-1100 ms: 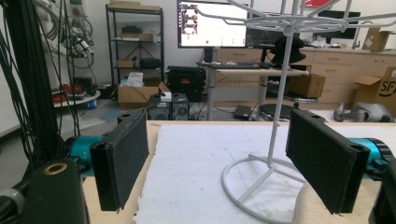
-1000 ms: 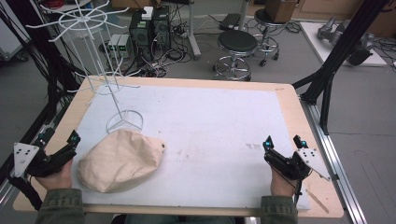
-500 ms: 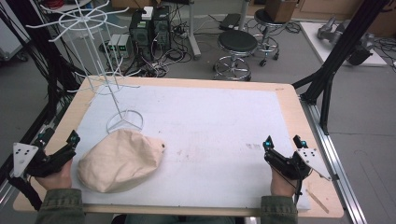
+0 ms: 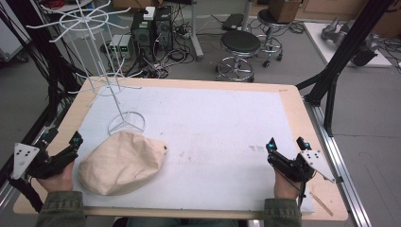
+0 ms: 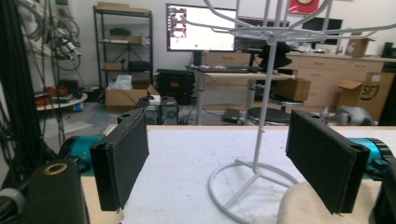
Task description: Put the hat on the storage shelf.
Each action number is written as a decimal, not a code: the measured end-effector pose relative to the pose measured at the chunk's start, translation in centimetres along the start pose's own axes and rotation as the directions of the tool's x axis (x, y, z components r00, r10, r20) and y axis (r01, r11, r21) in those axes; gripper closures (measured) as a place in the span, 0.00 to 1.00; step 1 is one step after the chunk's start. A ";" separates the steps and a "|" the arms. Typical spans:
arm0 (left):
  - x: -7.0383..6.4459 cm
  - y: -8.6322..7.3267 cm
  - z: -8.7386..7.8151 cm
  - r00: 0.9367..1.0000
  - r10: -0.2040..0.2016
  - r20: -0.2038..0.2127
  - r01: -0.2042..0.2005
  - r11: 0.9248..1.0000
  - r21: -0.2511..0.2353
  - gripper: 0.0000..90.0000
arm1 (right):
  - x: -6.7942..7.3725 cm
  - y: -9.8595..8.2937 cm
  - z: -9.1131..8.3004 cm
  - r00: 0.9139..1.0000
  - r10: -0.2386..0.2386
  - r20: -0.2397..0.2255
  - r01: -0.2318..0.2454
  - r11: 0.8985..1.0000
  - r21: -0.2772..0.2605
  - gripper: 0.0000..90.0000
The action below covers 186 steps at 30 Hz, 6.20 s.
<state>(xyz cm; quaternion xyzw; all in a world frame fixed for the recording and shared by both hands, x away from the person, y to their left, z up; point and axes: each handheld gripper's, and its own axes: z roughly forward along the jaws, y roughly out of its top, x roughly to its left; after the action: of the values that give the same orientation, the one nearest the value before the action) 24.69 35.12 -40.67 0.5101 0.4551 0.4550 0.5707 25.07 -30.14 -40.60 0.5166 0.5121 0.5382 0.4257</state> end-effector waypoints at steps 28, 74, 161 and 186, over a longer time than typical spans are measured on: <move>-0.9 0.9 0.8 0.978 0.005 0.210 -0.019 0.997 0.068 0.24 | 0.0 0.0 0.1 1.000 -0.003 -0.011 0.003 1.000 0.002 0.04; -3.0 1.0 2.5 0.774 -0.067 0.629 -0.190 0.924 0.331 0.24 | 0.0 0.0 0.1 1.000 0.004 -0.022 -0.004 1.000 0.012 0.04; -6.7 -3.2 1.4 0.517 -0.061 0.854 -0.673 0.588 0.449 0.40 | -0.1 0.0 0.0 1.000 0.000 -0.020 0.000 1.000 0.005 0.04; -6.7 -2.8 1.2 0.516 0.005 0.857 -0.683 0.607 0.407 0.83 | -0.1 0.0 -0.1 1.000 0.003 -0.023 -0.003 1.000 0.002 0.04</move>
<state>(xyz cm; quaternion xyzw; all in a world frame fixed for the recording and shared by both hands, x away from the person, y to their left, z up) 24.86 28.14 -42.98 0.9184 0.1671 0.0814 0.3492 25.00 -30.21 -40.60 0.5116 0.5167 0.5442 0.4186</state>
